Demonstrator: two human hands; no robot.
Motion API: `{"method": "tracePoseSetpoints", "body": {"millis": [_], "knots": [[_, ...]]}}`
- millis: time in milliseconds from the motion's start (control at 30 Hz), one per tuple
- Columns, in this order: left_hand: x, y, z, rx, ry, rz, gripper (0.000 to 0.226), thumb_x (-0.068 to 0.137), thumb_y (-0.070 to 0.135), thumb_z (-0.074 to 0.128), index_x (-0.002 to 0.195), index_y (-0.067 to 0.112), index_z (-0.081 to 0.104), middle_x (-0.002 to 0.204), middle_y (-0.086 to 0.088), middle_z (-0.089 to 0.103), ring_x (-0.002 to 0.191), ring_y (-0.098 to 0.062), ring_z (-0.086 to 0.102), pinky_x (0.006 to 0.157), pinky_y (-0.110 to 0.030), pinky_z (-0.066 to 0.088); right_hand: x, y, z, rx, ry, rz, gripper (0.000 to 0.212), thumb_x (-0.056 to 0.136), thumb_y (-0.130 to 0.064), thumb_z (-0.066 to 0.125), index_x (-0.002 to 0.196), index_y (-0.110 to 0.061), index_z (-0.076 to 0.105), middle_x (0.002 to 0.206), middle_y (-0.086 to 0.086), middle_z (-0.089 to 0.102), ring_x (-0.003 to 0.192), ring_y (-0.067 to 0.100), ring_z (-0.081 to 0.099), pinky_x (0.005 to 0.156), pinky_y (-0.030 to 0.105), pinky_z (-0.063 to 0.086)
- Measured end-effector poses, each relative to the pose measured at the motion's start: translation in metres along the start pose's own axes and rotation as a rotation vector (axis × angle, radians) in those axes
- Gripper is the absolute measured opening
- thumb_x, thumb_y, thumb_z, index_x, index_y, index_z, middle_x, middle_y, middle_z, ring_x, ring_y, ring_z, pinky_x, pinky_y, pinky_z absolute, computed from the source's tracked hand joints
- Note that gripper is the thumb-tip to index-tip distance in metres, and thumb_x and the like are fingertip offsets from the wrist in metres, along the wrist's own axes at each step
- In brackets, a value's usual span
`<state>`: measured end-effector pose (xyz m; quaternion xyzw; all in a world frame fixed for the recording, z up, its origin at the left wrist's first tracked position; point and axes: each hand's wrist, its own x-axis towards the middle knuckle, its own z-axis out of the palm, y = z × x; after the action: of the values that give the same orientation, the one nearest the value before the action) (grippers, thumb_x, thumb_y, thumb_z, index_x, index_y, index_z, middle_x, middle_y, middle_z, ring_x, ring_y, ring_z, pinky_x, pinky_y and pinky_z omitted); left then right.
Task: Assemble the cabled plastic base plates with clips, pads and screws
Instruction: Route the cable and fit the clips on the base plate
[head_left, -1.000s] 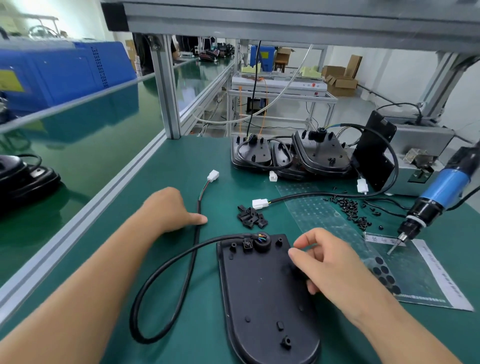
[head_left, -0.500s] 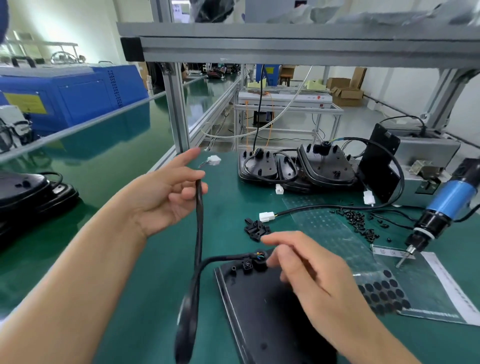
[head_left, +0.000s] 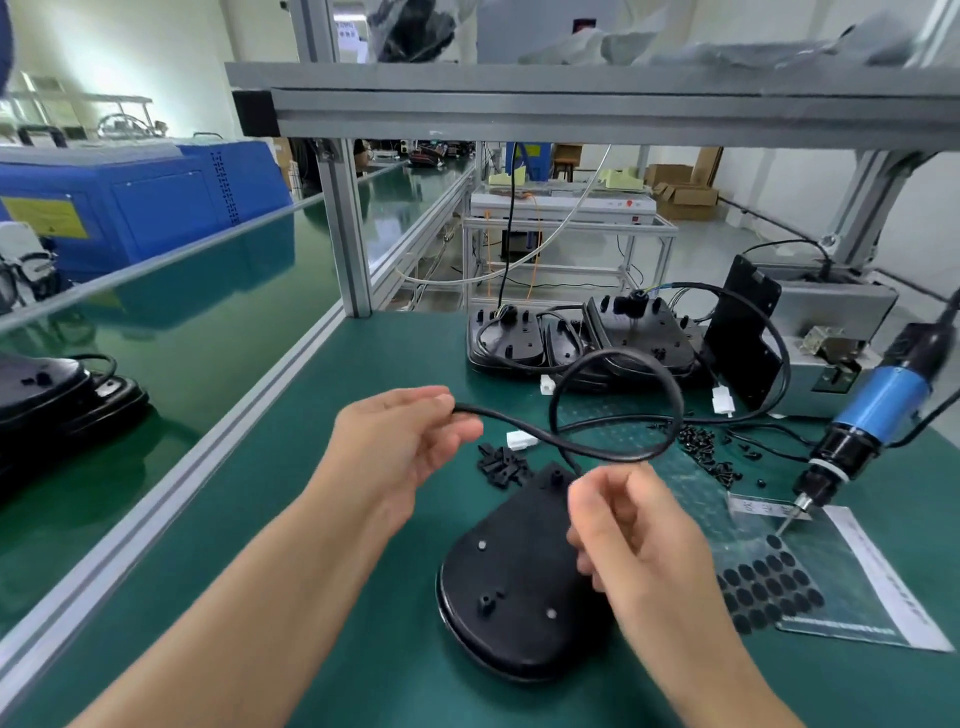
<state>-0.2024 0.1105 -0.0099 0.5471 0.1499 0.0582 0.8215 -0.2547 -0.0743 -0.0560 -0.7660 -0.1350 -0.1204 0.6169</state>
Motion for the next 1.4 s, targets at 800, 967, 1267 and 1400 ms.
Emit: {"method": "tracePoseSetpoints", "body": {"millis": [800,967,1267,1400], "knots": [[0.003,-0.032,-0.012,1.533,-0.477,0.070,0.075,0.057,0.079,0.060,0.114,0.032,0.049,0.097,0.021,0.049,0.098,-0.006,0.053,0.079,-0.024,0.042,0.020,0.030,-0.025,-0.702,-0.016,0.209,0.031,0.091,-0.028,0.059,0.121,-0.036,0.058,0.115,-0.016,0.058,0.115,0.010,0.054,0.090,0.025,0.042],[0.000,-0.034,-0.029,1.113,-0.445,0.047,0.044,0.067,0.055,0.071,0.093,0.021,0.062,0.085,0.006,0.071,0.072,-0.009,0.066,0.063,-0.021,0.050,0.029,0.024,-0.016,-0.599,0.041,0.050,0.026,0.089,-0.028,0.064,0.114,-0.034,0.063,0.094,-0.033,0.050,0.095,-0.011,0.049,0.078,0.005,0.035],[-0.016,-0.026,-0.056,0.231,-0.156,0.035,0.051,0.071,0.026,0.082,0.111,0.011,0.054,0.093,-0.015,0.074,0.081,-0.032,0.072,0.063,-0.032,0.057,0.079,0.005,0.042,-0.181,0.130,0.004,0.042,0.092,-0.027,0.058,0.133,-0.032,0.051,0.128,-0.017,0.055,0.119,0.001,0.050,0.097,0.022,0.040],[-0.016,-0.024,-0.074,0.122,-0.023,0.081,0.054,0.070,0.026,0.083,0.113,0.014,0.053,0.096,-0.013,0.074,0.085,-0.033,0.072,0.067,-0.036,0.058,0.089,0.008,0.073,-0.047,0.075,0.047,0.032,0.095,-0.020,0.055,0.126,-0.027,0.058,0.113,-0.019,0.060,0.105,-0.013,0.054,0.090,0.014,0.043]]}}
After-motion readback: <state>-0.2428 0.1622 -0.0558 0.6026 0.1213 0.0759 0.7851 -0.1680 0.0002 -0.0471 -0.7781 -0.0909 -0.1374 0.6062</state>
